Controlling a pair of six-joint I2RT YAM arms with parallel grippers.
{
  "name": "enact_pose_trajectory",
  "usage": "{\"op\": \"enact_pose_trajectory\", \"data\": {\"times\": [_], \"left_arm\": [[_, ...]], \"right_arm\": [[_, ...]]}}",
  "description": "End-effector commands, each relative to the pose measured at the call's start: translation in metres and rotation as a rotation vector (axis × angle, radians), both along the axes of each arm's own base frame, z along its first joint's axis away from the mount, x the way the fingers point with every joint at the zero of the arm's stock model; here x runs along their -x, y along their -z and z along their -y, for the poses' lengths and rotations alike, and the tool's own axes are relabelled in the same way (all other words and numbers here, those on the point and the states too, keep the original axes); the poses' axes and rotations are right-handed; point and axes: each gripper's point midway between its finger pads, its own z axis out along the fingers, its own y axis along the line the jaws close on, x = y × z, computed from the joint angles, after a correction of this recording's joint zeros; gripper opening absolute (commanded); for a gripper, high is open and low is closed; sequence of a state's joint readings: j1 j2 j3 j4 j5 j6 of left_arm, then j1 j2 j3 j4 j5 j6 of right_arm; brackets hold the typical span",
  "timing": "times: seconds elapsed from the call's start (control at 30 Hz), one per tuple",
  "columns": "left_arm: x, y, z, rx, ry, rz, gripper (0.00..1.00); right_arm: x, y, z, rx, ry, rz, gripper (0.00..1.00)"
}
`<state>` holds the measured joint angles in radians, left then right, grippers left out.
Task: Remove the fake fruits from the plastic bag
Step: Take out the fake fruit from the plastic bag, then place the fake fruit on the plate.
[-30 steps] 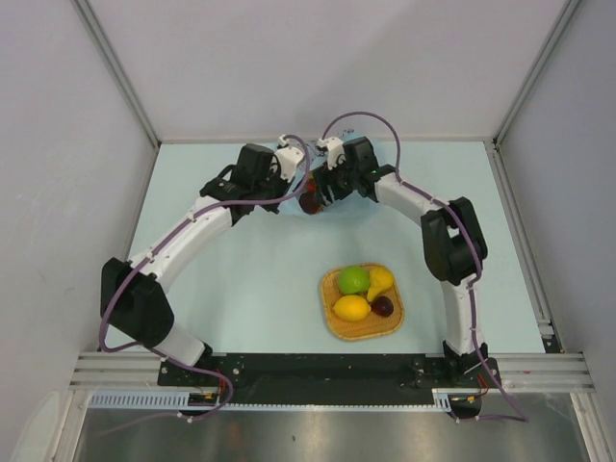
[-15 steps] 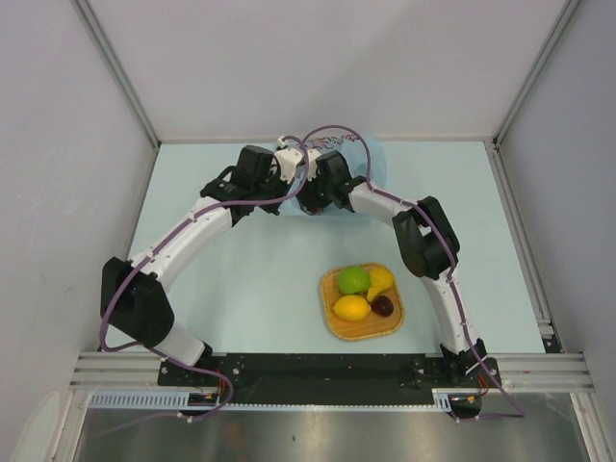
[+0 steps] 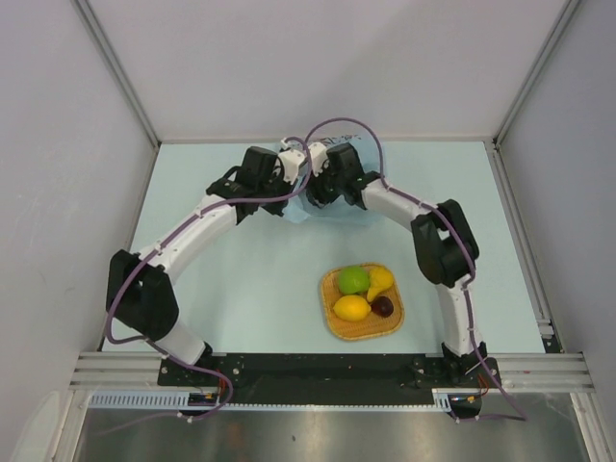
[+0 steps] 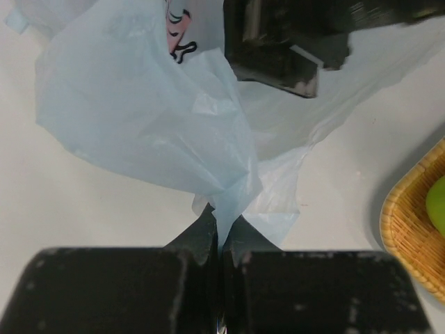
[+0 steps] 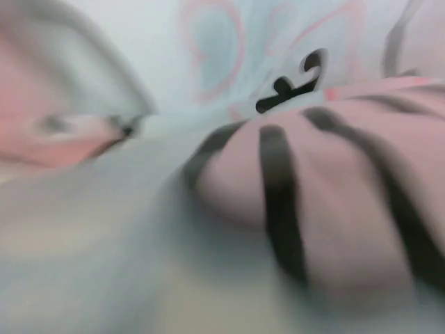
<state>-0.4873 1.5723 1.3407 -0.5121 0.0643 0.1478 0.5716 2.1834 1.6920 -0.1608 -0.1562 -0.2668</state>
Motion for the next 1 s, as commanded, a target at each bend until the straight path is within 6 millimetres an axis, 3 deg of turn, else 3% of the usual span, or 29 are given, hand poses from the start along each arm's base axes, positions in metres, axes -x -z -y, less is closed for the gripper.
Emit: {"op": "enact_pose_trajectory", "data": {"times": [0.0, 0.03, 0.17, 0.2, 0.27, 0.3, 0.43, 0.5, 0.6, 0.67, 0.83, 0.97], "left_arm": [[-0.009, -0.010, 0.012, 0.062, -0.005, 0.019, 0.00], [-0.010, -0.012, 0.013, 0.070, -0.003, 0.021, 0.00], [-0.012, -0.008, 0.018, 0.086, -0.001, 0.000, 0.00], [-0.011, -0.005, 0.020, 0.088, -0.002, -0.008, 0.00], [-0.012, -0.005, 0.020, 0.093, -0.001, -0.013, 0.00], [-0.012, -0.005, 0.021, 0.095, 0.000, -0.014, 0.00], [-0.014, -0.003, 0.022, 0.096, -0.005, -0.017, 0.00], [-0.014, -0.004, 0.022, 0.097, -0.005, -0.020, 0.00], [-0.015, -0.005, 0.024, 0.104, -0.009, -0.019, 0.00], [-0.018, -0.005, 0.025, 0.105, -0.014, -0.015, 0.00], [-0.019, 0.000, 0.032, 0.131, -0.009, -0.046, 0.00], [-0.017, 0.003, 0.033, 0.138, -0.012, -0.059, 0.00]], "right_arm": [[0.016, -0.116, 0.011, -0.146, -0.085, 0.139, 0.44], [0.023, -0.136, 0.021, -0.166, -0.098, 0.156, 0.44], [0.066, -0.140, 0.043, -0.124, -0.154, 0.128, 0.42], [0.080, -0.131, 0.050, -0.101, -0.172, 0.087, 0.42], [0.106, -0.142, 0.057, -0.094, -0.241, 0.106, 0.41], [0.123, -0.126, 0.063, -0.074, -0.265, 0.059, 0.41], [0.172, -0.121, 0.063, -0.076, -0.441, 0.015, 0.42], [0.191, -0.108, 0.064, -0.011, -0.536, -0.007, 0.43], [0.204, -0.083, 0.078, 0.136, -0.681, 0.007, 0.42], [0.205, -0.078, 0.081, 0.163, -0.711, 0.010, 0.41], [0.229, -0.073, 0.062, 0.113, -0.819, -0.035, 0.45], [0.227, -0.064, 0.047, 0.075, -0.800, -0.083, 0.44]]}}
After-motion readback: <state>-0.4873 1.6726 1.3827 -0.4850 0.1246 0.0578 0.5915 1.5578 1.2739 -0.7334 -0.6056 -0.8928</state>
